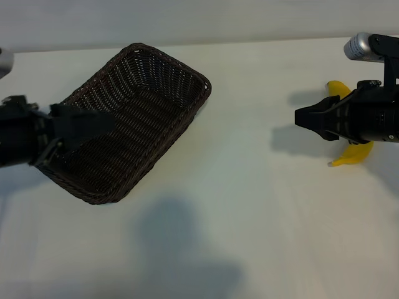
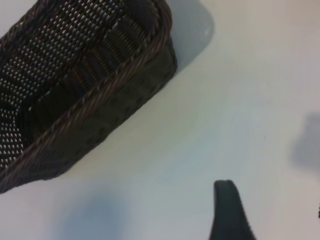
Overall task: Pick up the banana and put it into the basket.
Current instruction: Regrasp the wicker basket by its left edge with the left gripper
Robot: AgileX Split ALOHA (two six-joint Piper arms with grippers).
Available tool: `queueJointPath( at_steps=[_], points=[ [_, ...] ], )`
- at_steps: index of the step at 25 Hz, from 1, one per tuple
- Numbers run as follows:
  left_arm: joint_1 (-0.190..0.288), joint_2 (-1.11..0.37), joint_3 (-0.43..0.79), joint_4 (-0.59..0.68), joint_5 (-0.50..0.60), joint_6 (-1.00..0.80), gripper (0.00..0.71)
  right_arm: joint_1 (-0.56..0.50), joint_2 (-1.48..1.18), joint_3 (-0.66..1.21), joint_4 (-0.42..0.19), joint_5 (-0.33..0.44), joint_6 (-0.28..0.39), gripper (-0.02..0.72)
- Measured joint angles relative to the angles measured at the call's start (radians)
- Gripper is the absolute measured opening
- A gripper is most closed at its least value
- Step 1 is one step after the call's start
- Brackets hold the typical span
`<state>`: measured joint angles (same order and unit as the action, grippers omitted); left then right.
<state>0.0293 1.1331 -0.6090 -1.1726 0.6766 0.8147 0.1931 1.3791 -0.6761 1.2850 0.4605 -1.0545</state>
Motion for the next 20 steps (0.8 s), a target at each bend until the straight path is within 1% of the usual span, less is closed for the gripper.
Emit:
queueJointPath(
  at_steps=[4,7,10,14,20],
  points=[
    [0.000,-0.063,0.000,0.221,-0.039,-0.253,0.505,0.000,0.000,0.000,-0.001,-0.001,0.000,0.435],
    [0.000,-0.074,0.000,0.383,-0.054,-0.432,0.505,0.000,0.000,0.000,-0.001,-0.001,0.000,0.435],
    [0.000,-0.075,0.000,0.511,-0.066,-0.572,0.505,0.000,0.000,0.000,-0.001,-0.001,0.000,0.435],
    [0.000,-0.075,0.000,0.593,-0.071,-0.679,0.505,0.000,0.000,0.000,-0.001,-0.001,0.000,0.435],
    [0.000,-0.032,0.000,0.637,-0.080,-0.724,0.505,0.000,0.000,0.000,-0.001,-0.001,-0.002,0.435]
  ],
)
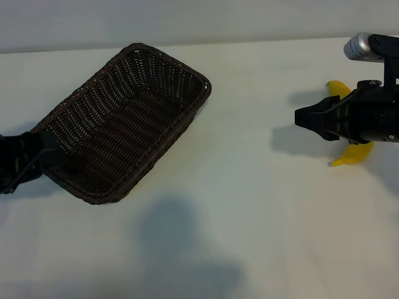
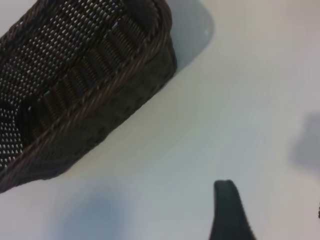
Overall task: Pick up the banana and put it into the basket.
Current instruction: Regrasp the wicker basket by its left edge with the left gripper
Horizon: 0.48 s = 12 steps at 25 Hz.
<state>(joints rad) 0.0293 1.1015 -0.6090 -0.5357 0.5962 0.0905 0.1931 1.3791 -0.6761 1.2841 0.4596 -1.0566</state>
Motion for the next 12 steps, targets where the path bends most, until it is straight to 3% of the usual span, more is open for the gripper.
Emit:
queueJointPath(
  at_steps=[12],
  points=[
    [0.000,0.160,0.000,-0.002,-0.076,-0.016,0.505,0.000,0.000,0.000,-0.001,0.000,-0.001,0.435]
  ],
)
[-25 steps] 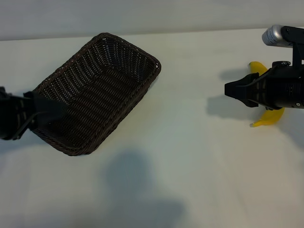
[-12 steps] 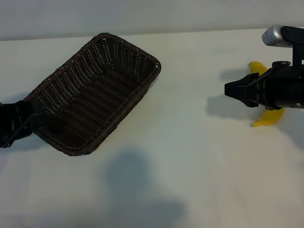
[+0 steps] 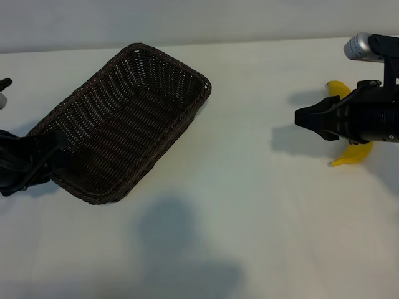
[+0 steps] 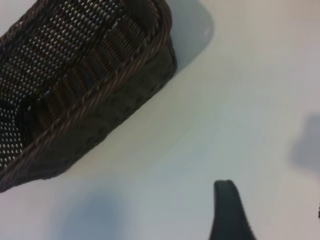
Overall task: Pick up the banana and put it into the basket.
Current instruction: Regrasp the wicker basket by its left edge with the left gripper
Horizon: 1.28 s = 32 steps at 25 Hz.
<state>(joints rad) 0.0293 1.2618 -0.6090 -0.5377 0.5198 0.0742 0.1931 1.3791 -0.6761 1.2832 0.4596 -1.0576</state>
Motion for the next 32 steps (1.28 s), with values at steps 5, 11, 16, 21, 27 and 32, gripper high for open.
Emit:
queueJointPath(
  at_steps=[5,11,16,21,27,32],
  points=[
    [0.000,0.010,0.000,0.000,0.003,-0.034,0.505,0.000,0.000,0.000,0.000,0.000,-0.003,0.435],
    [0.000,0.010,0.000,0.000,0.019,-0.037,0.506,0.000,0.000,0.000,0.000,0.000,-0.004,0.435],
    [0.000,0.010,0.000,0.000,0.026,-0.037,0.510,0.000,0.000,0.000,0.000,0.000,-0.005,0.435],
    [0.000,0.010,0.000,0.004,0.055,-0.039,0.510,0.000,0.000,0.000,0.000,0.000,-0.005,0.435],
    [0.000,0.010,0.000,0.082,0.078,-0.152,0.510,0.000,0.000,0.000,0.000,0.000,-0.007,0.435],
    [0.000,0.010,0.000,0.202,0.074,-0.295,0.510,0.000,0.000,0.000,0.000,0.000,-0.007,0.434]
  ],
)
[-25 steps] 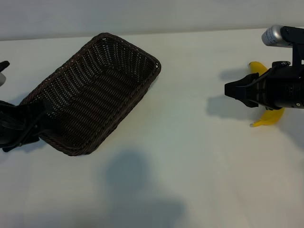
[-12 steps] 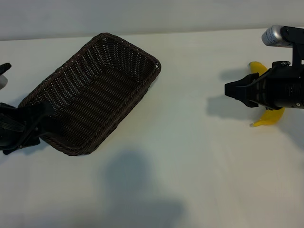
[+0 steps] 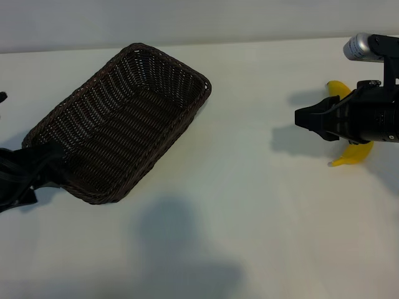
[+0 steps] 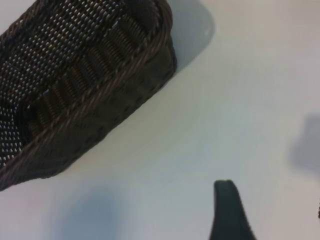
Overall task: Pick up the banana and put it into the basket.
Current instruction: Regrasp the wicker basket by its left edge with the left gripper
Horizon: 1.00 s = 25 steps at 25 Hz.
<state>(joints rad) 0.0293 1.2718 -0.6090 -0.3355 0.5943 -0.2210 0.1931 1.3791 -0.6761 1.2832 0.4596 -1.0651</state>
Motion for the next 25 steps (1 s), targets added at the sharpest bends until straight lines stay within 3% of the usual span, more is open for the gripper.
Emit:
queueJointPath(
  at_steps=[11,25],
  points=[
    [0.000,0.081,-0.003,0.002,-0.069,-0.029,0.510,0.000,0.000,0.000,0.000,0.000,-0.001,0.434],
    [0.000,0.108,-0.010,-0.098,-0.091,0.016,0.510,0.000,0.000,0.000,0.000,0.000,-0.001,0.434]
  ],
)
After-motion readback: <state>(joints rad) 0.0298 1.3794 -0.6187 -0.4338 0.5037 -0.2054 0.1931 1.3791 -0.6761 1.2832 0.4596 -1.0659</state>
